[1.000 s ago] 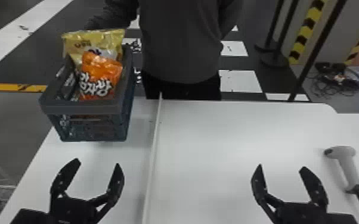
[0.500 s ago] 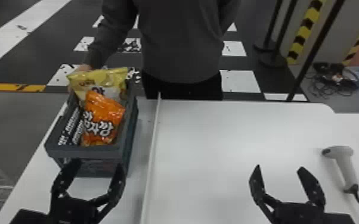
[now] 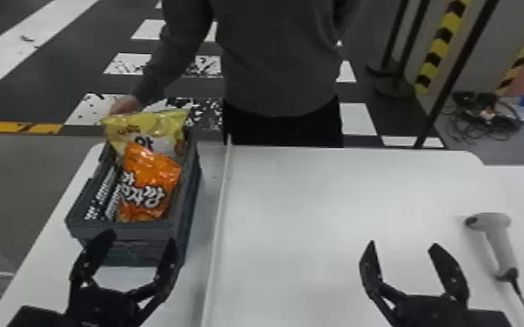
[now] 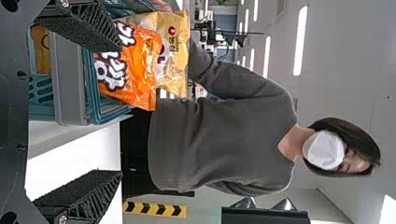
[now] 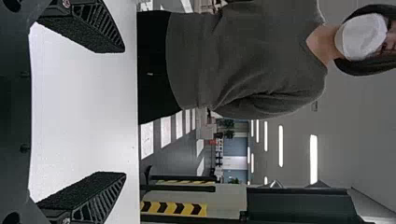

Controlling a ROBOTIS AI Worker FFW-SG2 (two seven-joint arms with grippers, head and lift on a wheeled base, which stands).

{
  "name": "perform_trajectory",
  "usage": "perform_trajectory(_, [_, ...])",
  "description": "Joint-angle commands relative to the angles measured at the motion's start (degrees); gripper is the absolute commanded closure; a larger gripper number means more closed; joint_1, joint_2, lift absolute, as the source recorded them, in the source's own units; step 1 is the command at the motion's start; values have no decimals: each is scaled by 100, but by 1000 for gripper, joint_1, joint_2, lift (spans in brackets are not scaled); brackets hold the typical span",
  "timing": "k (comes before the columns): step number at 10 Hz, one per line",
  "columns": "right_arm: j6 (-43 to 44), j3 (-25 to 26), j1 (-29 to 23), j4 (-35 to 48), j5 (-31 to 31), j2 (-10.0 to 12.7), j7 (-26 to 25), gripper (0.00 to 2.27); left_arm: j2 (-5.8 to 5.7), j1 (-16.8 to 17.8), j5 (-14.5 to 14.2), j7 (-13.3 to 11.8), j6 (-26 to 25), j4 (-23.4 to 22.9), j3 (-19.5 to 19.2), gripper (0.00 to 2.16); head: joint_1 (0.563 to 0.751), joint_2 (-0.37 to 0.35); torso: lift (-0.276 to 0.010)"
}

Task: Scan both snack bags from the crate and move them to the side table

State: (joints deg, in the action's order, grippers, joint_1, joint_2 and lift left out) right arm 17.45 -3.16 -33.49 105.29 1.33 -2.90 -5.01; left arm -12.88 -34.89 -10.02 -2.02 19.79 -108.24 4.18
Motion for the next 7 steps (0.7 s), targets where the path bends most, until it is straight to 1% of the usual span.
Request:
perform_trajectory(1, [-19, 0, 0, 0, -10, 0, 0, 46, -13, 9, 0, 0, -112, -57, -58, 60, 695, -11, -99])
perform_trajectory(2, [-19, -18, 0, 0, -10, 0, 0, 46, -22, 62, -61, -17, -270, -83, -128, 56, 695, -10, -99])
perform_trajectory(3, [-36, -44, 0, 0, -27, 0, 0, 46, -13, 141, -228, -141, -393, -101, -242, 56, 695, -3, -99])
perform_trajectory(4, [-54, -53, 0, 0, -27, 0, 0, 46, -13, 229, -237, -167, -569, -171, -348, 56, 695, 8, -99])
perform_trajectory(6, [-71, -53, 0, 9, -36, -9, 0, 46, 4, 501, -369, -290, -1114, -268, -559, 56, 695, 35, -99])
perform_trajectory(7, [-54, -53, 0, 18, -27, -9, 0, 46, 4, 686, -378, -334, -1483, -303, -646, 56, 695, 41, -99])
